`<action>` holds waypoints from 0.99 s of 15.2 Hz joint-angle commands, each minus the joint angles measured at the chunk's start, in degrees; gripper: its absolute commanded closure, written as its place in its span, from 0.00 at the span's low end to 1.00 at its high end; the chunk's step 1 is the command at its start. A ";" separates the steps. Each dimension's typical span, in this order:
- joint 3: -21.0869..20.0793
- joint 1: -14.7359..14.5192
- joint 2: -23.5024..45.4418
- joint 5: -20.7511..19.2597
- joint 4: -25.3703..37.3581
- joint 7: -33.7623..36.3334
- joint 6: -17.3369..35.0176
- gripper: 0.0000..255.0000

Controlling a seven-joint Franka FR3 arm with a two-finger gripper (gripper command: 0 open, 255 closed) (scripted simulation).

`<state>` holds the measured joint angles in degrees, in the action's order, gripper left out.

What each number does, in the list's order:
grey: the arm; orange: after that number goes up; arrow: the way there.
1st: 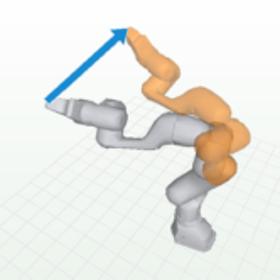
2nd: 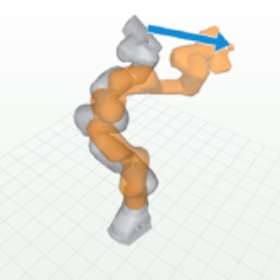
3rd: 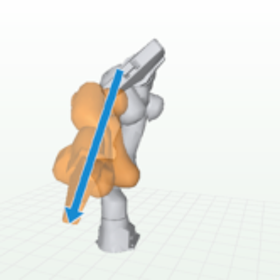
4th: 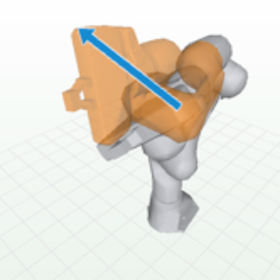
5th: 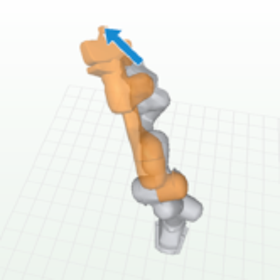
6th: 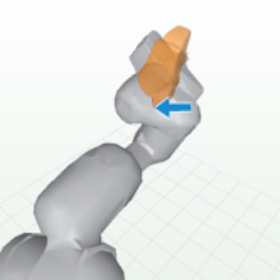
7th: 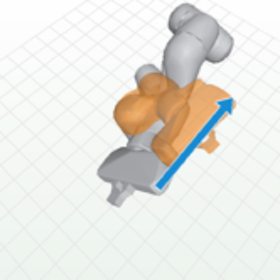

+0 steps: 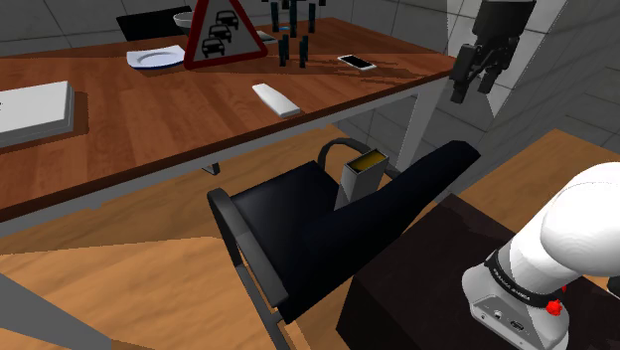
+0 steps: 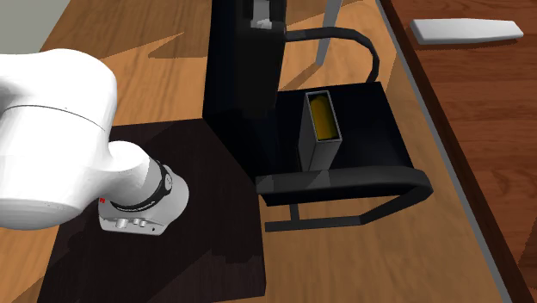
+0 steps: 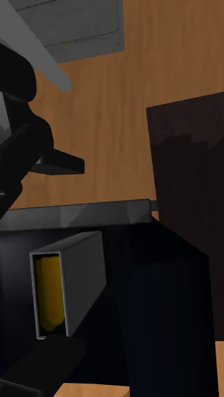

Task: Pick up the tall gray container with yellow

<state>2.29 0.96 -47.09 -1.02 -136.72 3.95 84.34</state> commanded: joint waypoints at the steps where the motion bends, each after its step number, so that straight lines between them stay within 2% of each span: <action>1: 0.00 0.00 0.00 0.00 0.00 0.00 0.00 0.00; 8: -6.17 4.03 4.40 6.12 -8.86 18.63 16.17 0.00; 15: -12.35 8.00 14.65 10.53 -12.97 36.33 34.00 0.00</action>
<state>-9.04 8.44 -34.01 8.88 -149.52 37.22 115.85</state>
